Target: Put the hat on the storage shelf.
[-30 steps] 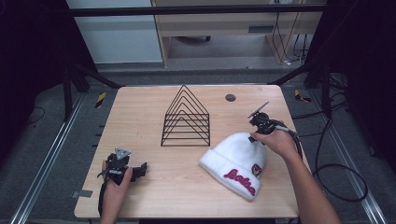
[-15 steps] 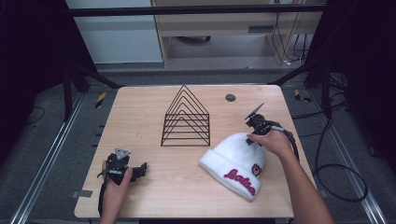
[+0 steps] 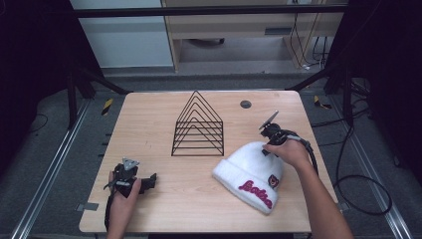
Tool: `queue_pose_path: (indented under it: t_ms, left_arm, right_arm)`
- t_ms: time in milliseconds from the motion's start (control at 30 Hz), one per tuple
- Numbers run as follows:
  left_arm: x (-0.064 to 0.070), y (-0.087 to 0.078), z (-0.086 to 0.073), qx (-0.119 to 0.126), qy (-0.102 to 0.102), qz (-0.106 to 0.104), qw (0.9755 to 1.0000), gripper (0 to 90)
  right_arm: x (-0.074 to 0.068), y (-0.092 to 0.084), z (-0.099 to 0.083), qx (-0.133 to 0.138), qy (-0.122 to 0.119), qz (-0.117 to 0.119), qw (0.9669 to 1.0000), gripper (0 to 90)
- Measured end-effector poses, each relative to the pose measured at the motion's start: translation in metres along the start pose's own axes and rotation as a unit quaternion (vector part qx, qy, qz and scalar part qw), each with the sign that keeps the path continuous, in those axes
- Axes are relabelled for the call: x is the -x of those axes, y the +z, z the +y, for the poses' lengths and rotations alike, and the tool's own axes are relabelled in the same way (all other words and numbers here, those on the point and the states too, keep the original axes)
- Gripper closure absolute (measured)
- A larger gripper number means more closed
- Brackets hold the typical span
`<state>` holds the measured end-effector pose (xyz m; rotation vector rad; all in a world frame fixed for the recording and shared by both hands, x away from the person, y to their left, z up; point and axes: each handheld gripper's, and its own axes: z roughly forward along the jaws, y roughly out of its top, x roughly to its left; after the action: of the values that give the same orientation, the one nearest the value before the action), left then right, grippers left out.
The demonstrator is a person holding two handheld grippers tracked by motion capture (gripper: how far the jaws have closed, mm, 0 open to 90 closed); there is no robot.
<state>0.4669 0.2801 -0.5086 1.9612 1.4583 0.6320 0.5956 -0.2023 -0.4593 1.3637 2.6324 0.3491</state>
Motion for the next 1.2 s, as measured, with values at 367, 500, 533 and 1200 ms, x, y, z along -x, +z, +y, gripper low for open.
queue_pose_path:
  t_ms: [367, 500, 533, 1200]
  left_arm:
    - [0.0, 0.0, 0.0, 0.0, 0.0, 0.0, 1.0, 0.0]
    - [0.0, 0.0, 0.0, 0.0, 0.0, 0.0, 1.0, 0.0]
    - [0.0, 0.0, 0.0, 0.0, 0.0, 0.0, 1.0, 0.0]
    - [0.0, 0.0, 0.0, 0.0, -0.001, 0.0, 1.0, 0.0]
  right_arm:
    - [-0.001, 0.002, -0.001, -0.001, -0.007, 0.0, 1.0, 70.4]
    - [0.0, 0.003, -0.004, 0.009, -0.005, 0.004, 0.9999, 75.2]
    - [0.0, 0.003, -0.005, 0.009, -0.002, 0.006, 0.9999, 76.4]
    - [-0.005, -0.014, -0.011, 0.043, -0.019, -0.002, 0.9989, 84.4]
